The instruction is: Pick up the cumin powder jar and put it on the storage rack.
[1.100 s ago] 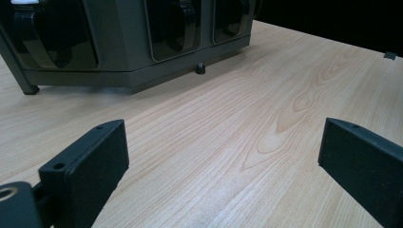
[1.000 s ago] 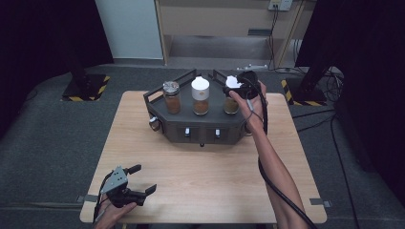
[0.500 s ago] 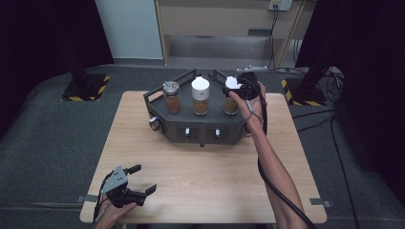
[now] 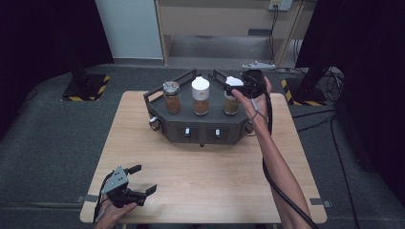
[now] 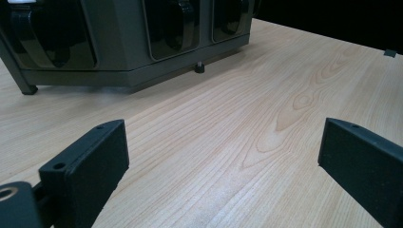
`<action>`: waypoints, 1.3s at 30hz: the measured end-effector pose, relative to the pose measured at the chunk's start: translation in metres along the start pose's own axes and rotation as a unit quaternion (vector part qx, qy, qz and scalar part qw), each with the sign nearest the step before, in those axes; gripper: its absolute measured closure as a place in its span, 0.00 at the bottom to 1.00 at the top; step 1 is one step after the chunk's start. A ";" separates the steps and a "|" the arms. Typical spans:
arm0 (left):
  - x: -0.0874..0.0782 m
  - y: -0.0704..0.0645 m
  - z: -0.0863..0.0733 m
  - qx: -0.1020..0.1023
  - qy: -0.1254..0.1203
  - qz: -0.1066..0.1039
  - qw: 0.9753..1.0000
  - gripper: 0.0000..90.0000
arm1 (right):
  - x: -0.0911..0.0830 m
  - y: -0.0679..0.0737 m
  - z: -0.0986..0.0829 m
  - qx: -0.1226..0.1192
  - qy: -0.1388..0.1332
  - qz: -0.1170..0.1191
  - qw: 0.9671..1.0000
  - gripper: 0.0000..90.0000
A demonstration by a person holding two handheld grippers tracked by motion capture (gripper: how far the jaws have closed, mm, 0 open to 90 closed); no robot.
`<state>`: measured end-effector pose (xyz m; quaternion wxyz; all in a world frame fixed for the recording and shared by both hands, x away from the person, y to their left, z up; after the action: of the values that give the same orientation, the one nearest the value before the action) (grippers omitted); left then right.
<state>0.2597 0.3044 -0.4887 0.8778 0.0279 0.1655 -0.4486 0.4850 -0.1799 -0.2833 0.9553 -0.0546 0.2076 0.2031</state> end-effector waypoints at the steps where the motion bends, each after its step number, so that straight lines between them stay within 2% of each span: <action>1: 0.000 0.000 0.000 0.000 0.000 0.000 1.000 0.02 | -0.003 0.000 0.001 0.003 -0.003 0.004 1.000 0.09; 8: 0.000 0.000 0.000 0.000 0.002 0.000 1.000 0.02 | -0.029 -0.002 0.007 -0.010 -0.021 0.012 1.000 0.08; 16: 0.000 0.000 0.000 0.000 0.001 -0.001 1.000 0.02 | -0.057 -0.002 0.002 -0.019 -0.036 0.022 0.999 0.07; 26: 0.000 0.000 0.000 0.000 0.001 0.000 1.000 0.02 | -0.086 0.001 -0.012 -0.038 -0.039 0.040 0.998 0.06; 39: 0.001 -0.001 0.000 0.001 0.002 0.000 1.000 0.02 | -0.122 -0.001 -0.041 -0.045 -0.048 0.061 0.996 0.05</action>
<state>0.2595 0.3035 -0.4883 0.8775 0.0298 0.1666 -0.4487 0.3683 -0.2330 -0.2688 0.9467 -0.0749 0.1547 0.2723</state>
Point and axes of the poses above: each handheld gripper's, and its own axes: x roughly forward along the jaws, z roughly out of its top, y roughly to its left, the point moved 8 cm from there along x, roughly forward along the jaws, and after that the axes turned 6 degrees about -z, right-handed, at the moved point
